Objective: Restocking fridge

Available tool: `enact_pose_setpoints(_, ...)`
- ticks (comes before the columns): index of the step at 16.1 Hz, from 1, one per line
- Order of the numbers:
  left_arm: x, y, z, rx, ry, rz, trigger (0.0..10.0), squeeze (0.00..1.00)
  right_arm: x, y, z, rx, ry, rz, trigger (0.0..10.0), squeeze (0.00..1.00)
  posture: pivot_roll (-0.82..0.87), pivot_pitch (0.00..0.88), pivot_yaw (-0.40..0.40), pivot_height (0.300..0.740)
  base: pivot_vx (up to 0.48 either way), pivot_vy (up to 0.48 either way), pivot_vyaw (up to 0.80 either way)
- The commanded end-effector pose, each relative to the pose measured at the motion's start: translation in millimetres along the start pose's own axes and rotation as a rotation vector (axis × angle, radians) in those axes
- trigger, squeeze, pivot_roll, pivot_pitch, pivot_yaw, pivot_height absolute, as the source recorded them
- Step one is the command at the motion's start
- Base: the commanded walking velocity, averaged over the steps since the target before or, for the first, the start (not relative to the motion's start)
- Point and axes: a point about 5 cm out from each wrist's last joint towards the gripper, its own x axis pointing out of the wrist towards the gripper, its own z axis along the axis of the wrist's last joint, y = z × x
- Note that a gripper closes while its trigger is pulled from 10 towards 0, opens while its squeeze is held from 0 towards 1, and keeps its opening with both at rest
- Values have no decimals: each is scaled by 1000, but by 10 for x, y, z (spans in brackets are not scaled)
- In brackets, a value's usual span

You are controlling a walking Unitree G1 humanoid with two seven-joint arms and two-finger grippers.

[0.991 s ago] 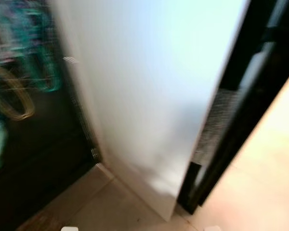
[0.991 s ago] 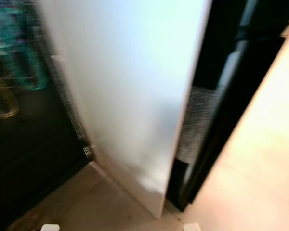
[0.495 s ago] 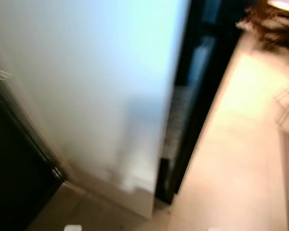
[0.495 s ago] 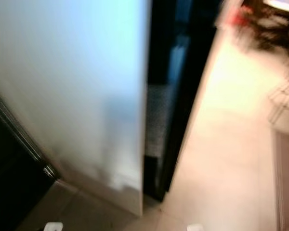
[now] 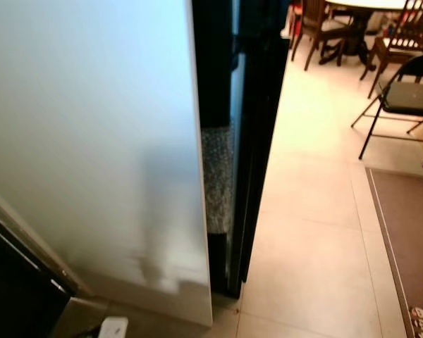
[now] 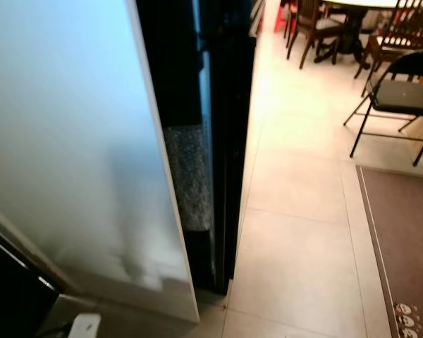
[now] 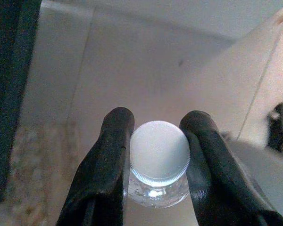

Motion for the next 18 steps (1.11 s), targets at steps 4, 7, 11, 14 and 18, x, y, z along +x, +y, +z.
enact_pose_setpoints(4, -2, 0, -32, -5, 19, 6, 10000, 0, 77, -179, 606, 146, -215, -124, 10000, 0, -70, 0, 45, 740, 0, 0, 0)
enact_pose_setpoints(7, 2, -8, -12, -10, 15, 7, 10000, 0, 40, -322, 1500, 84, -475, -139, 10000, 0, -90, 0, 27, 740, 0, 0, 0)
enact_pose_setpoints(11, 0, -12, -27, -19, 19, 9, 10000, 0, -91, -298, 1924, 25, -692, -117, 10000, 0, -99, 0, 4, 740, 0, 0, 0)
enact_pose_setpoints(14, -19, 47, -113, -16, 37, 27, 10000, 0, -257, -114, 2143, -39, -884, -29, 10000, 0, -112, 0, 3, 740, 0, 0, 0)
enact_pose_setpoints(18, -39, 108, -187, -3, 50, 40, 10000, 0, -567, 242, 2220, -48, -1087, 80, 10000, 0, -113, 0, 23, 740, 0, 0, 0)
